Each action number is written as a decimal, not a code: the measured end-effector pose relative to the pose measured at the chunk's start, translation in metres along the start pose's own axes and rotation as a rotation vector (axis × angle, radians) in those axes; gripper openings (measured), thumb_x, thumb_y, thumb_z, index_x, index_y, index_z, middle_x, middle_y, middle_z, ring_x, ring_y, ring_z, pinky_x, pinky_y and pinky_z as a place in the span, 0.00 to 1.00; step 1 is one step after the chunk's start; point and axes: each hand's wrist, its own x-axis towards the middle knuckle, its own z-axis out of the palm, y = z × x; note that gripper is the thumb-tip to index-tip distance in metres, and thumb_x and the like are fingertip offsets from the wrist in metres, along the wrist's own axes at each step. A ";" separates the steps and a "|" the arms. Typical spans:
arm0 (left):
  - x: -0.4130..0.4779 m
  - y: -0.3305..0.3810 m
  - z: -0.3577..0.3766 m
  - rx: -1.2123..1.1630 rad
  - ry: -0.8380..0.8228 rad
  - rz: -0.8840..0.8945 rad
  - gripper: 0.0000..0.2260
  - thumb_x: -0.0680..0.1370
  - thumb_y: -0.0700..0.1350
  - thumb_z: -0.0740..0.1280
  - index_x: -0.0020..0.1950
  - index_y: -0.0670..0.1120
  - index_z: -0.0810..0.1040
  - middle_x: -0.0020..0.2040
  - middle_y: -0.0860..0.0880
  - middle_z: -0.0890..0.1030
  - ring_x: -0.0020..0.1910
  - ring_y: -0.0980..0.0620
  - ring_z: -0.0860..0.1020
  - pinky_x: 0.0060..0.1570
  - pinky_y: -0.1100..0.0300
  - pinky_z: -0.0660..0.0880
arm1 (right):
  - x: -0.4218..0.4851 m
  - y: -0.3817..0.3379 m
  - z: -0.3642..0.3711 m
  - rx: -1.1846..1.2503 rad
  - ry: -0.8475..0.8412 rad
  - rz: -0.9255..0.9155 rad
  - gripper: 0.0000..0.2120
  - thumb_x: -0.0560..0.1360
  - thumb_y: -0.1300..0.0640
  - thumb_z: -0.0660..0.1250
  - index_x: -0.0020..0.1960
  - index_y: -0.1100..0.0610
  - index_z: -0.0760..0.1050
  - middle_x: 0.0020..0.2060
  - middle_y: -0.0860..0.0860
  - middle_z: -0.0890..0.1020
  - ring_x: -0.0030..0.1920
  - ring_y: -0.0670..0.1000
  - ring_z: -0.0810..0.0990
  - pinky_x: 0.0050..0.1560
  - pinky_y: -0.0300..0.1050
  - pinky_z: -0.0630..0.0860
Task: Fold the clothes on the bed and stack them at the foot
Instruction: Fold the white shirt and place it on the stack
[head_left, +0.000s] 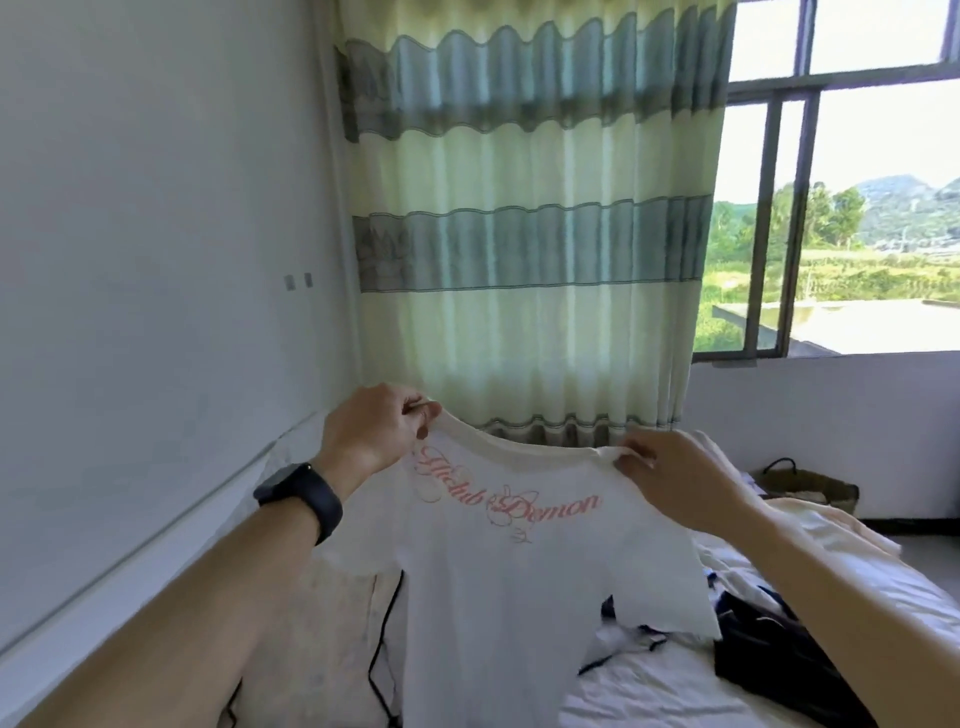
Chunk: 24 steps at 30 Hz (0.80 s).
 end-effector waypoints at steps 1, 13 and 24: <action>-0.001 -0.007 -0.001 -0.001 -0.017 0.003 0.17 0.80 0.63 0.63 0.41 0.54 0.81 0.37 0.59 0.82 0.38 0.56 0.79 0.34 0.61 0.71 | 0.002 0.000 -0.004 0.035 0.029 -0.013 0.11 0.80 0.48 0.63 0.40 0.36 0.76 0.35 0.34 0.78 0.38 0.41 0.76 0.37 0.39 0.72; -0.079 -0.054 0.052 -0.592 -0.602 -0.185 0.23 0.76 0.59 0.66 0.58 0.40 0.79 0.56 0.48 0.85 0.56 0.49 0.81 0.58 0.59 0.76 | -0.021 0.016 0.032 -0.020 -0.060 0.178 0.09 0.80 0.42 0.64 0.44 0.42 0.78 0.41 0.46 0.83 0.43 0.54 0.79 0.42 0.48 0.75; -0.153 -0.043 0.118 -0.929 -1.210 -0.357 0.23 0.75 0.47 0.73 0.69 0.42 0.75 0.65 0.38 0.80 0.64 0.38 0.78 0.67 0.41 0.73 | -0.056 0.042 0.072 0.012 -0.106 0.231 0.11 0.81 0.46 0.62 0.40 0.42 0.74 0.35 0.40 0.82 0.23 0.37 0.79 0.30 0.38 0.65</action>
